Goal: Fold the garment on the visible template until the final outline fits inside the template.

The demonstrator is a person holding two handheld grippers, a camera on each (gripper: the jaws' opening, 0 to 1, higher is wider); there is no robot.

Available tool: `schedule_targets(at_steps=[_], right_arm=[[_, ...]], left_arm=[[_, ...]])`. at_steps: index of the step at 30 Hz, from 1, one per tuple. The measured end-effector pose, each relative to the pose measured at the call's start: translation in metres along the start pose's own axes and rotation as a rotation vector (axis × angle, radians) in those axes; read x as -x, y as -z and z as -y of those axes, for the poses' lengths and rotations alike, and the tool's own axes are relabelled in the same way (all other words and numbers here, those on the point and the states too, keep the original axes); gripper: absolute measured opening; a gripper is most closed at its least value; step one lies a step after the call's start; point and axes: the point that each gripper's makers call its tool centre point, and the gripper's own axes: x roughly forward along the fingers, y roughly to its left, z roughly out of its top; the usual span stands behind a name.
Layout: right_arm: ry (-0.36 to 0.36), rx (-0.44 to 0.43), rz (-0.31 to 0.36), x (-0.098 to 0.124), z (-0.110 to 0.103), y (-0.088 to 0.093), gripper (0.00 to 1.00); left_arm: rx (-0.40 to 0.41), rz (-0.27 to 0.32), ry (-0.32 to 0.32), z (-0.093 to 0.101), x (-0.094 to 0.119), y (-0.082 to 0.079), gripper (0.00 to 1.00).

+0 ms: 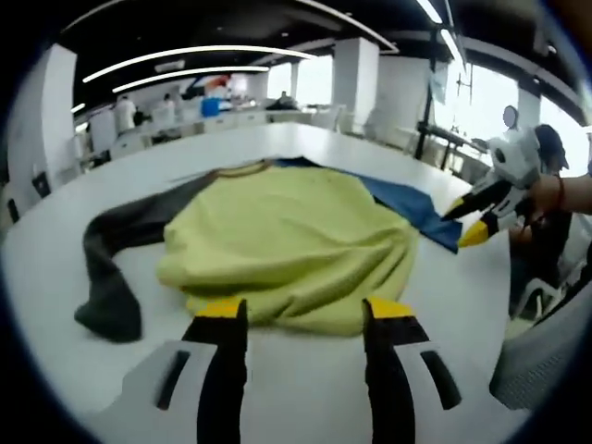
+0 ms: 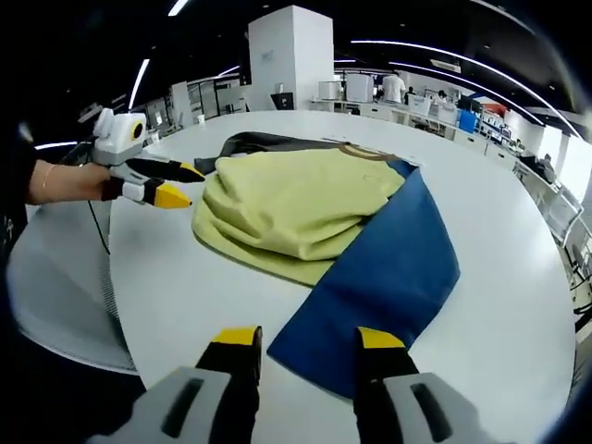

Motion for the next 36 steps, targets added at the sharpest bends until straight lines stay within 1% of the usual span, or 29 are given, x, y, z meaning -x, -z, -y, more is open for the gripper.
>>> schedule_targets(at_steps=[3, 5, 9, 11, 12, 13, 16, 18, 20, 23, 25, 28, 31, 34, 36], right_arm=[[0.014, 0.035, -0.017, -0.001, 0.0, 0.004, 0.32], [0.016, 0.055, -0.026, -0.002, -0.003, 0.006, 0.3], [0.032, 0.085, -0.044, -0.002, -0.002, 0.01, 0.21], [0.036, 0.1, -0.052, -0.002, -0.002, 0.012, 0.19], [0.034, 0.104, -0.056, -0.003, -0.003, 0.012, 0.18], [0.033, 0.106, -0.06, -0.002, -0.003, 0.013, 0.18], [0.022, 0.091, -0.045, -0.002, -0.006, 0.01, 0.18], [0.021, 0.102, -0.04, -0.002, -0.007, 0.009, 0.19], [0.019, 0.12, -0.068, -0.006, -0.008, 0.013, 0.2], [0.014, 0.115, -0.058, -0.007, -0.009, 0.011, 0.19], [0.012, 0.102, -0.053, -0.008, -0.009, 0.01, 0.17], [0.001, 0.082, -0.05, -0.01, -0.011, 0.009, 0.11], [-0.005, 0.066, -0.042, -0.011, -0.013, 0.008, 0.05], [-0.011, 0.058, -0.036, -0.012, -0.012, 0.008, 0.0], [-0.01, 0.062, -0.034, -0.012, -0.012, 0.008, 0.0]], left_arm=[[0.019, -0.011, 0.002, 0.005, -0.002, 0.005, 0.37], [0.017, -0.034, 0.002, 0.009, -0.003, 0.01, 0.34], [0.016, -0.052, -0.016, 0.008, -0.007, 0.016, 0.28], [0.031, -0.066, -0.023, 0.007, -0.01, 0.018, 0.26], [0.031, -0.063, -0.022, 0.008, -0.011, 0.017, 0.26], [0.03, -0.064, -0.022, 0.008, -0.012, 0.017, 0.26], [0.027, -0.09, -0.044, 0.006, -0.013, 0.02, 0.23], [0.038, -0.085, -0.05, 0.004, -0.014, 0.019, 0.21], [0.048, -0.089, -0.055, 0.004, -0.016, 0.021, 0.21], [0.036, -0.097, -0.067, 0.004, -0.018, 0.02, 0.2], [-0.004, -0.114, -0.086, 0.002, -0.018, 0.021, 0.18], [0.01, -0.123, -0.105, 0.002, -0.02, 0.02, 0.17], [0.006, -0.13, -0.11, 0.002, -0.02, 0.02, 0.16], [0.033, -0.124, -0.119, 0.0, -0.02, 0.02, 0.14], [0.062, -0.125, -0.124, -0.002, -0.019, 0.02, 0.11]])
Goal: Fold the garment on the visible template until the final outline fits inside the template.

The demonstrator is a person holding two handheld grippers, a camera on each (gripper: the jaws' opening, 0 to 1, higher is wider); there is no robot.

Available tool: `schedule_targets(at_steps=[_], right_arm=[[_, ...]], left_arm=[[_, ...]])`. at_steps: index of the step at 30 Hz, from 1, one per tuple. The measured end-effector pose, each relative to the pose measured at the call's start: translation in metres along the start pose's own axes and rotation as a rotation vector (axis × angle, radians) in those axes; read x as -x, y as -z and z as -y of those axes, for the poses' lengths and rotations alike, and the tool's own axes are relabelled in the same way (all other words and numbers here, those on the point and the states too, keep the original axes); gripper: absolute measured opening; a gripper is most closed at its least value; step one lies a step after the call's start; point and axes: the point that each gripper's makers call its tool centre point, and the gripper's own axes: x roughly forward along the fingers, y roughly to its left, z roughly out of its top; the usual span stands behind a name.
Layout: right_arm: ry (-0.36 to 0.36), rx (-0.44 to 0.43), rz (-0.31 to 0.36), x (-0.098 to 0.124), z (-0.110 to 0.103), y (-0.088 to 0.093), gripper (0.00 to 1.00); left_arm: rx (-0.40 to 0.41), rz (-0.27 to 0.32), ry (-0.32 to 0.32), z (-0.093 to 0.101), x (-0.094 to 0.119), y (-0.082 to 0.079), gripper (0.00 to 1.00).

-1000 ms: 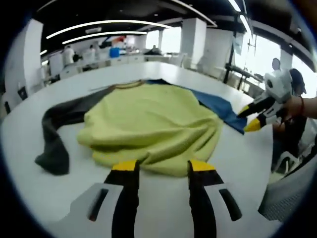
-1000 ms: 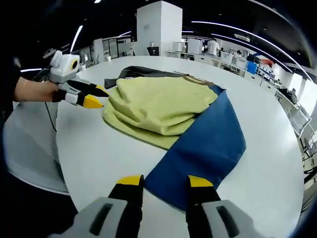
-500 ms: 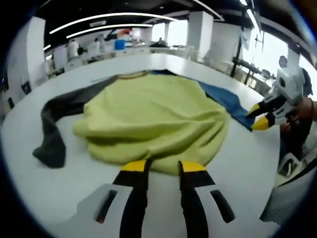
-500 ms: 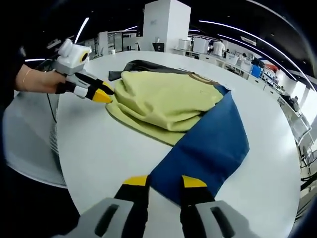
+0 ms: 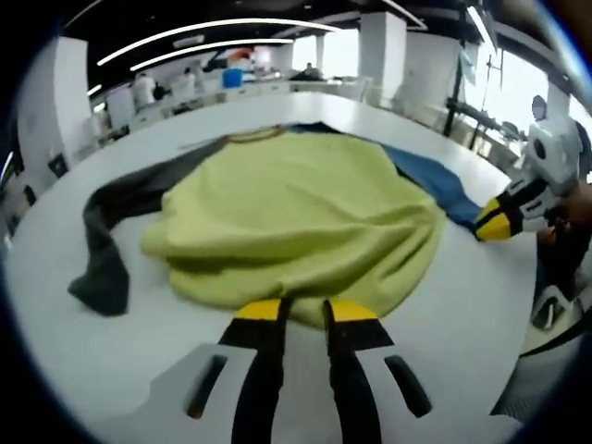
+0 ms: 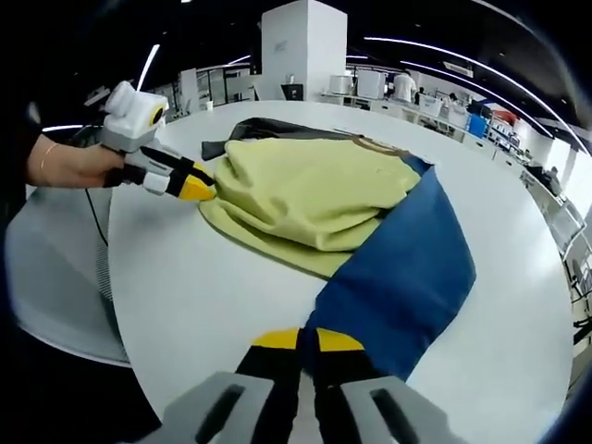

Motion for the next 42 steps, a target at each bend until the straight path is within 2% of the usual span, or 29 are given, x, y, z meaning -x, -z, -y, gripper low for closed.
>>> schedule_targets(at_steps=[2, 4, 10, 19, 26, 31, 42], right_arm=[[-0.002, 0.001, -0.001, 0.0, 0.0, 0.0, 0.0], [-0.007, -0.003, -0.003, 0.0, 0.001, -0.001, 0.0], [0.005, 0.003, 0.038, 0.01, 0.01, -0.018, 0.0], [0.097, -0.047, 0.165, 0.045, 0.058, -0.069, 0.0], [0.154, -0.032, 0.19, 0.061, 0.09, -0.09, 0.0], [0.189, -0.02, 0.182, 0.066, 0.106, -0.093, 0.0], [0.296, -0.018, 0.13, 0.075, 0.149, -0.082, 0.0]], left_arm=[[0.036, 0.001, 0.001, -0.001, 0.0, 0.0, 0.07], [0.035, 0.003, 0.004, -0.001, -0.001, 0.0, 0.06], [-0.019, 0.035, 0.006, 0.002, -0.001, 0.0, 0.04], [-0.037, 0.034, 0.006, 0.001, -0.001, -0.001, 0.04], [-0.057, 0.03, 0.003, 0.001, -0.001, -0.001, 0.04], [-0.051, 0.033, 0.006, 0.001, -0.001, -0.001, 0.04], [-0.032, 0.034, 0.002, 0.001, -0.002, -0.002, 0.04]])
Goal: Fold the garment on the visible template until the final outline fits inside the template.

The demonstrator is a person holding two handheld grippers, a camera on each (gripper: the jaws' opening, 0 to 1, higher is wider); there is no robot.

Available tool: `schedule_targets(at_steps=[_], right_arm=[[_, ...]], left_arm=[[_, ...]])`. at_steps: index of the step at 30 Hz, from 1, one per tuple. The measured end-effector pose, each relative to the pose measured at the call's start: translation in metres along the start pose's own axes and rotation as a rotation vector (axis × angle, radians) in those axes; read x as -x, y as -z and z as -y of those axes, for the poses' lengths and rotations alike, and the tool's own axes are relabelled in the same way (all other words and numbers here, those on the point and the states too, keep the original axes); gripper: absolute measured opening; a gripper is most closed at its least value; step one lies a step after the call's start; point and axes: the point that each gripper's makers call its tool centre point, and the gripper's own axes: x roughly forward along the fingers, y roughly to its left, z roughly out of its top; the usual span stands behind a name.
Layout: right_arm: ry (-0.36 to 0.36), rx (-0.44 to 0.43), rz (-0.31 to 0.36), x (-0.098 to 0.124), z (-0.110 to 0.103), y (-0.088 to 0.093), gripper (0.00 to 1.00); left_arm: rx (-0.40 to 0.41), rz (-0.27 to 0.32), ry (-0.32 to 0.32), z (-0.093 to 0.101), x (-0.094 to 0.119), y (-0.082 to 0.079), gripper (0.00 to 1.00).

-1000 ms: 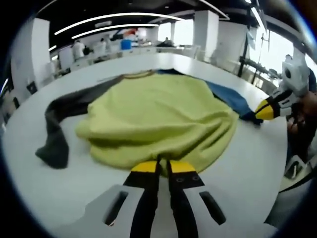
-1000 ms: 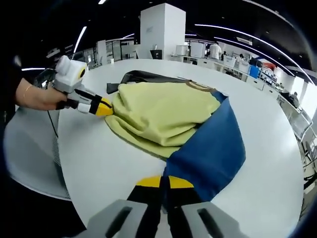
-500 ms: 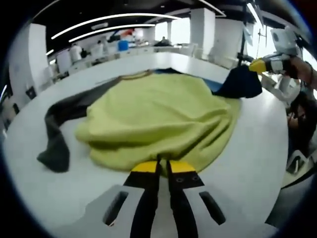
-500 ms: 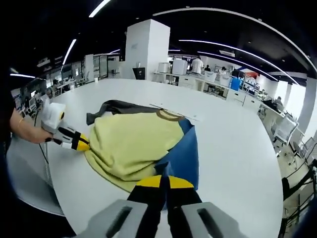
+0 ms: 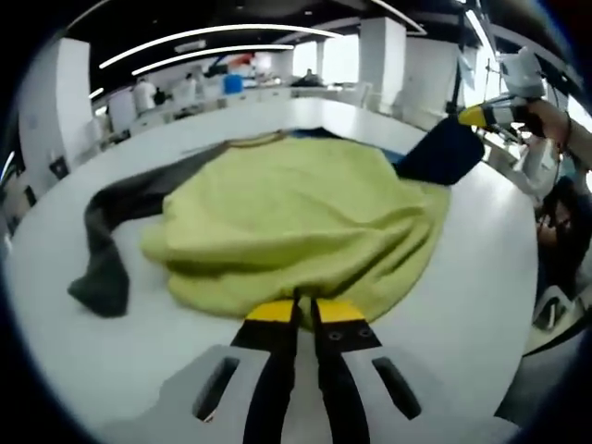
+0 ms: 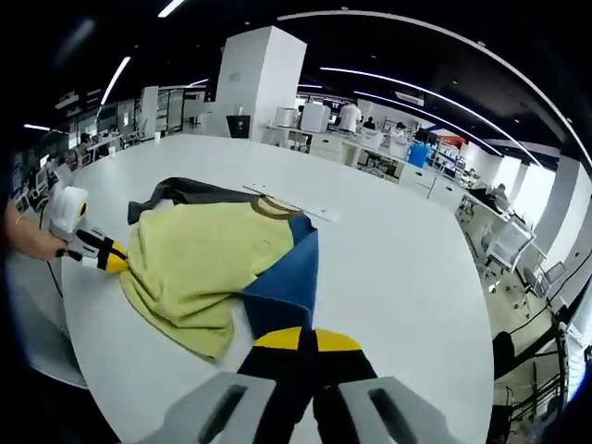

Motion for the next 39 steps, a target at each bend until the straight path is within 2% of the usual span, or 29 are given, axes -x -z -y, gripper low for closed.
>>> schedule_targets(at_steps=[6, 17, 27, 39], right_arm=[[0.053, -0.021, -0.009, 0.002, 0.022, 0.004, 0.0], [0.136, -0.024, -0.066, 0.0, 0.059, 0.02, 0.0], [0.206, -0.088, -0.11, -0.003, 0.088, 0.043, 0.0], [0.267, -0.122, -0.151, -0.006, 0.114, 0.072, 0.0]], left_arm=[[-0.005, -0.005, -0.002, 0.0, 0.0, 0.0, 0.04], [-0.006, -0.012, -0.002, 0.001, 0.001, 0.0, 0.04], [-0.001, -0.01, -0.002, 0.001, 0.002, 0.001, 0.04], [0.004, -0.008, 0.018, 0.001, 0.002, 0.001, 0.04]])
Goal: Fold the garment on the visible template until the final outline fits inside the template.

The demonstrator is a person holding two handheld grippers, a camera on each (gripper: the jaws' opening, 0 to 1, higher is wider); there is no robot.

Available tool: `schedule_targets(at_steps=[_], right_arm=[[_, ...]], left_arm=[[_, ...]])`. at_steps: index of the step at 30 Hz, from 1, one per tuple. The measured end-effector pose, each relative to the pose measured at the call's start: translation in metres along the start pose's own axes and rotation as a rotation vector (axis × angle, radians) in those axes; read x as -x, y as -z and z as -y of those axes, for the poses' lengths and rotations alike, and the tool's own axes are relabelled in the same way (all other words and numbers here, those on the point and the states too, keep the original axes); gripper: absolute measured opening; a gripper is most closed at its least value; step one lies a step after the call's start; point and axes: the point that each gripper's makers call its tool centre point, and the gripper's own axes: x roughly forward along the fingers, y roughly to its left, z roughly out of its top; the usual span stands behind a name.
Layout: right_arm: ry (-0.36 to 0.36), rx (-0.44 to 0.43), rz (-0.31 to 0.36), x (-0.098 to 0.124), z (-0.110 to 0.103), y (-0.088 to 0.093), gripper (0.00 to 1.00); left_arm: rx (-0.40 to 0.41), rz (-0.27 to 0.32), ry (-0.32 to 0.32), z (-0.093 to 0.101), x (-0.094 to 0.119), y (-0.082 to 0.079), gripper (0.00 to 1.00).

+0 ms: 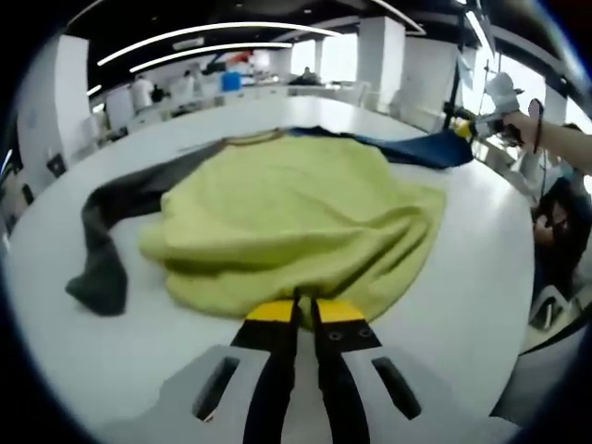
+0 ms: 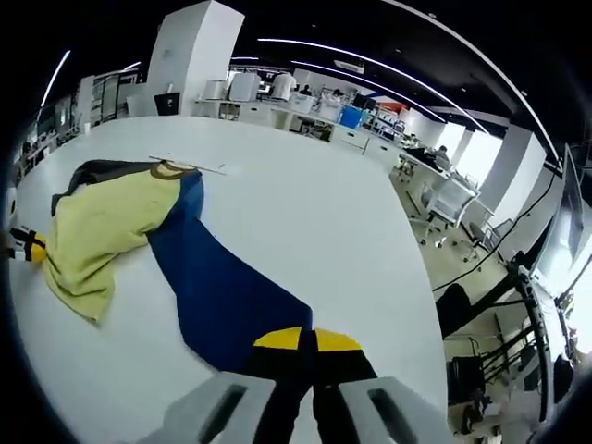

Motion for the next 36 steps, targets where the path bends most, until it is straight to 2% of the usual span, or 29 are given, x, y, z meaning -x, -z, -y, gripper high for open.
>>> schedule_targets(at_steps=[13, 14, 24, 30, 32, 33, 36], right_arm=[[0.046, 0.002, -0.044, -0.02, 0.028, 0.011, 0.0], [0.048, -0.013, -0.062, -0.021, 0.029, 0.016, 0.0], [0.046, -0.042, -0.114, -0.03, 0.032, 0.035, 0.0], [0.054, -0.053, -0.118, -0.032, 0.03, 0.043, 0.0], [0.067, -0.075, -0.111, -0.031, 0.029, 0.043, 0.11], [0.064, -0.09, -0.104, -0.031, 0.027, 0.042, 0.19], [0.065, -0.091, -0.085, -0.025, 0.023, 0.036, 0.24]], left_arm=[[0.002, 0.002, 0.013, 0.001, 0.001, 0.001, 0.04], [0.002, 0.0, 0.013, 0.001, 0.001, 0.001, 0.04], [0.02, -0.021, 0.021, 0.002, 0.003, 0.003, 0.03], [0.02, -0.04, 0.022, 0.004, 0.008, 0.006, 0.03], [0.016, -0.04, 0.024, 0.005, 0.009, 0.007, 0.03], [0.011, -0.039, 0.024, 0.005, 0.009, 0.007, 0.04], [-0.001, -0.052, 0.01, 0.003, 0.011, 0.008, 0.07]])
